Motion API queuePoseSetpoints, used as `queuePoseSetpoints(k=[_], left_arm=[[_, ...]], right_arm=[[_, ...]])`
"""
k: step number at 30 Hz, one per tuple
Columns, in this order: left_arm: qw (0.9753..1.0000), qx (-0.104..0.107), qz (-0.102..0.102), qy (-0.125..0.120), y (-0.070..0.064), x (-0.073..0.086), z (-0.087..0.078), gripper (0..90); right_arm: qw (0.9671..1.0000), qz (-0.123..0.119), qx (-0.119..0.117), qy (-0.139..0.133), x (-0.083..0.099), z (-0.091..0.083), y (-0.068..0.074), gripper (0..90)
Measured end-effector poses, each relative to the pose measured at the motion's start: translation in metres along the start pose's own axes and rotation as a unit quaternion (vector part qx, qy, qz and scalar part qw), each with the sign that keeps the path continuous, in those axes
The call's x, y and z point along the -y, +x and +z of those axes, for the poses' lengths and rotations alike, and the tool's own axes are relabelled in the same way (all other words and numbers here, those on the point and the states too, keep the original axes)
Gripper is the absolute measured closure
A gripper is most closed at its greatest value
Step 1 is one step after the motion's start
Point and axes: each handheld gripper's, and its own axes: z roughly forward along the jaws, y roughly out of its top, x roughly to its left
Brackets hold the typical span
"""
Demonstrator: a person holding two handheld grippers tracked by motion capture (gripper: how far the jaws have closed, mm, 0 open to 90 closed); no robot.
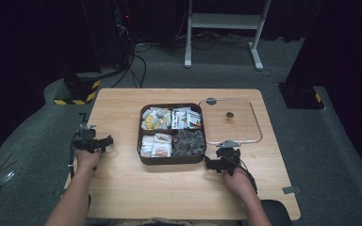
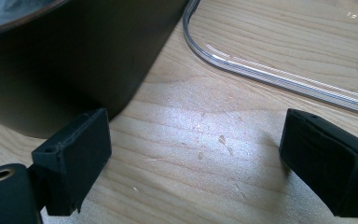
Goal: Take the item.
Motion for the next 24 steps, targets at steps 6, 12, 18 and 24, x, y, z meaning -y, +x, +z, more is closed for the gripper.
queuePoseSetpoints(k=[6, 12, 18, 24], left_arm=[[1.0000, 0.002, 0.000, 0.001, -0.0002, 0.0002, -0.0002, 0.5], [1.0000, 0.000, 0.001, 0.001, -0.0007, 0.0003, -0.0002, 0.3], [1.0000, 0.001, 0.000, 0.001, -0.0016, 0.0005, -0.0004, 0.3], [1.0000, 0.003, 0.002, 0.000, -0.0023, 0.0006, -0.0005, 0.2]], right_arm=[[1.0000, 0.000, 0.000, 0.000, 0.0000, 0.0000, 0.0000, 8.7], [1.0000, 0.000, 0.000, 0.000, 0.0000, 0.0000, 0.0000, 8.7], [1.0000, 0.000, 0.000, 0.000, 0.0000, 0.0000, 0.0000, 8.7], [1.0000, 0.001, 0.000, 0.000, 0.0000, 0.0000, 0.0001, 8.7]])
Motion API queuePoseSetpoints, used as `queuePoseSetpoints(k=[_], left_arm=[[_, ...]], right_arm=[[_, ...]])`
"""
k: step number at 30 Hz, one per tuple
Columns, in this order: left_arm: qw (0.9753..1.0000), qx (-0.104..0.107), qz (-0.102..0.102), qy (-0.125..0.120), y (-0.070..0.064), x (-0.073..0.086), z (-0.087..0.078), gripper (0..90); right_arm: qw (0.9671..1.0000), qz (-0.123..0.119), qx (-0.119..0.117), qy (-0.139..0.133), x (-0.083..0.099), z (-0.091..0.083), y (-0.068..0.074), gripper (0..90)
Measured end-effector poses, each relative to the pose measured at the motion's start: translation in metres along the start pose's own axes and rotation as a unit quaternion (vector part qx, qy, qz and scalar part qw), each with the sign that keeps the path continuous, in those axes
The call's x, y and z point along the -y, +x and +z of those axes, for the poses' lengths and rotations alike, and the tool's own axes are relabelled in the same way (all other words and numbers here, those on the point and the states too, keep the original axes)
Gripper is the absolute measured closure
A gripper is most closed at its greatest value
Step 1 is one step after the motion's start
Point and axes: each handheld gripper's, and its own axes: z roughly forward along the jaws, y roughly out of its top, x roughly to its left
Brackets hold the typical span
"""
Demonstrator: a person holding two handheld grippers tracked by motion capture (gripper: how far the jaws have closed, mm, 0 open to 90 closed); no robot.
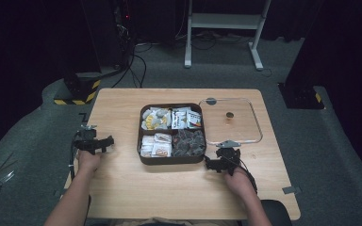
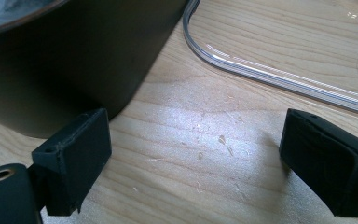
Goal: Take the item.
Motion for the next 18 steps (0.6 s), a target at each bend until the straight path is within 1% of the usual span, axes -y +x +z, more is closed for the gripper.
queuePoseSetpoints(k=[14, 18], left_arm=[[1.0000, 0.001, 0.000, 0.000, 0.0000, -0.0002, 0.0001, 0.3], [1.0000, -0.003, -0.004, 0.006, 0.0007, -0.0022, -0.0007, 2.1]], right_arm=[[1.0000, -0.001, 0.000, 0.000, 0.0000, 0.0001, -0.0002, 8.7], [1.0000, 0.000, 0.000, 0.000, 0.0000, 0.0000, 0.0000, 8.7]])
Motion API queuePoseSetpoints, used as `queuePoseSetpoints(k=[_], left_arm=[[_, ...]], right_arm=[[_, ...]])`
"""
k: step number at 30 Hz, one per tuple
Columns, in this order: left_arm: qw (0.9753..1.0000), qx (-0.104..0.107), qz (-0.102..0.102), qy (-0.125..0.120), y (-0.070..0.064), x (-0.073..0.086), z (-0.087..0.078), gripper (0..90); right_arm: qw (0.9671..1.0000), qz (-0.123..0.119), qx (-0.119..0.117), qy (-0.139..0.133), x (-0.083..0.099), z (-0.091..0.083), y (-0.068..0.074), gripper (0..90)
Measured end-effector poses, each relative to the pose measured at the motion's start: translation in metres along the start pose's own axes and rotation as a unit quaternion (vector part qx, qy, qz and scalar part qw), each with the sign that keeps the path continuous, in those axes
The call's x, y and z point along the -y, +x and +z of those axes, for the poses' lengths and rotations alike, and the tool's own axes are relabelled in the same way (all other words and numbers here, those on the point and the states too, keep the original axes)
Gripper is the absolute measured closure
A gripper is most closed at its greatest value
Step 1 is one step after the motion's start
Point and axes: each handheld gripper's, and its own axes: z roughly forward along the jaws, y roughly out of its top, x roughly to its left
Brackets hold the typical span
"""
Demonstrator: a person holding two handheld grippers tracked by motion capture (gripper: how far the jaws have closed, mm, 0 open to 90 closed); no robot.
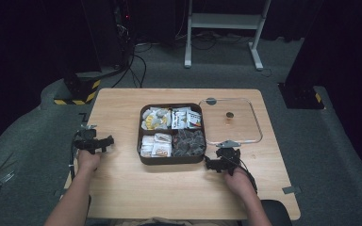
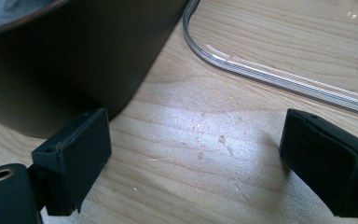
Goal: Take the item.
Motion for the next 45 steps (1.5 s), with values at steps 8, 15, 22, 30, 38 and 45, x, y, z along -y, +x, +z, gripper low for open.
queuePoseSetpoints(k=[8, 15, 22, 30, 38, 45], left_arm=[[0.9992, 0.015, 0.017, 0.035, 0.000, -0.009, -0.004, 12.7], [0.9960, 0.076, 0.027, 0.036, -0.002, -0.012, -0.010, 15.3], [0.9926, 0.113, 0.037, 0.026, 0.000, -0.014, -0.015, 16.6], [0.9908, 0.101, 0.086, 0.026, -0.007, -0.019, -0.021, 20.0], [0.9847, 0.132, 0.111, 0.026, -0.013, -0.028, -0.029, 26.5], [0.9809, 0.150, 0.121, 0.025, -0.018, -0.035, -0.035, 28.5]], right_arm=[[1.0000, -0.001, 0.000, 0.000, 0.000, 0.000, 0.000, 8.7], [1.0000, -0.001, 0.000, 0.000, 0.000, 0.000, 0.000, 8.7], [1.0000, 0.000, 0.000, 0.000, 0.000, 0.000, 0.000, 8.7], [1.0000, -0.001, 0.000, 0.000, 0.000, 0.000, 0.000, 8.7], [1.0000, -0.001, 0.000, 0.000, 0.000, 0.000, 0.000, 8.7], [1.0000, -0.001, 0.000, 0.000, 0.000, 0.000, 0.000, 8.7]])
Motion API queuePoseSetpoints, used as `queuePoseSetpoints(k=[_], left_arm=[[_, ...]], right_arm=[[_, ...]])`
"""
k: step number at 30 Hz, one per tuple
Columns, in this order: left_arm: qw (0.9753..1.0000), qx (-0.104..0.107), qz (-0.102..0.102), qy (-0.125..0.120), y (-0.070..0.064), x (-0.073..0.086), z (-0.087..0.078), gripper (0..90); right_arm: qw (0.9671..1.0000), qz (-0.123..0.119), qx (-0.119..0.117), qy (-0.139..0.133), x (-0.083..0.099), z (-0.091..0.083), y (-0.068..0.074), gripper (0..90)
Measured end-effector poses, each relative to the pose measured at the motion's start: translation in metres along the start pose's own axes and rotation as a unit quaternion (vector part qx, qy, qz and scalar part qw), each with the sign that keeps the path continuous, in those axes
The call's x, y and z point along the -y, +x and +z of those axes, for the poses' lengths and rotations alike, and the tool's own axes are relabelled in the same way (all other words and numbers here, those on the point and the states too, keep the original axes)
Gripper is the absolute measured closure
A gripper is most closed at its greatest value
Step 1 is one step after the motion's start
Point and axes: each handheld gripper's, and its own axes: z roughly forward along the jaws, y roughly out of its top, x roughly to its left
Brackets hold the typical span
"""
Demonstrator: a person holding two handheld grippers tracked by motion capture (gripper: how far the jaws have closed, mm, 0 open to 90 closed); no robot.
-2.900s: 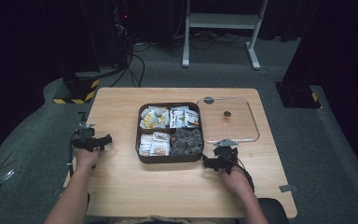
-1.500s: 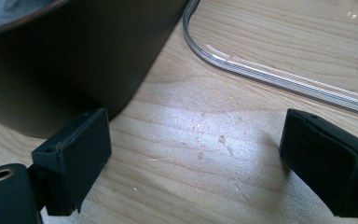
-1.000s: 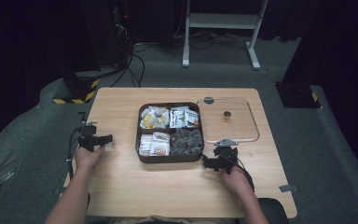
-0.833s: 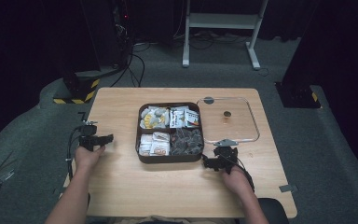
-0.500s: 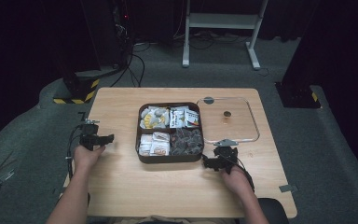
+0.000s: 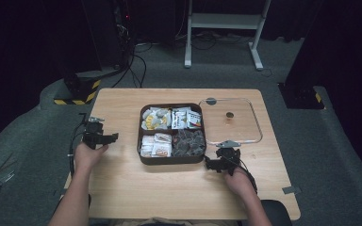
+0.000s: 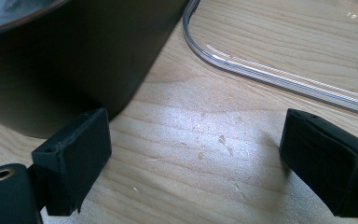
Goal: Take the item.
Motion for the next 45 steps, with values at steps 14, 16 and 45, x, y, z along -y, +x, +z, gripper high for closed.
queuePoseSetpoints(k=[14, 16, 45], left_arm=[[0.9977, 0.053, 0.043, -0.006, -0.020, -0.012, -0.008, 38.6], [0.9970, 0.059, 0.049, -0.009, -0.022, -0.014, -0.011, 40.1], [0.9828, 0.142, 0.113, -0.035, -0.060, -0.046, -0.020, 49.8]], right_arm=[[1.0000, 0.001, 0.000, 0.000, 0.000, 0.000, 0.000, 8.7], [1.0000, 0.000, 0.000, 0.000, 0.000, 0.000, 0.000, 8.7], [1.0000, 0.000, 0.000, 0.000, 0.000, 0.000, 0.000, 8.7]])
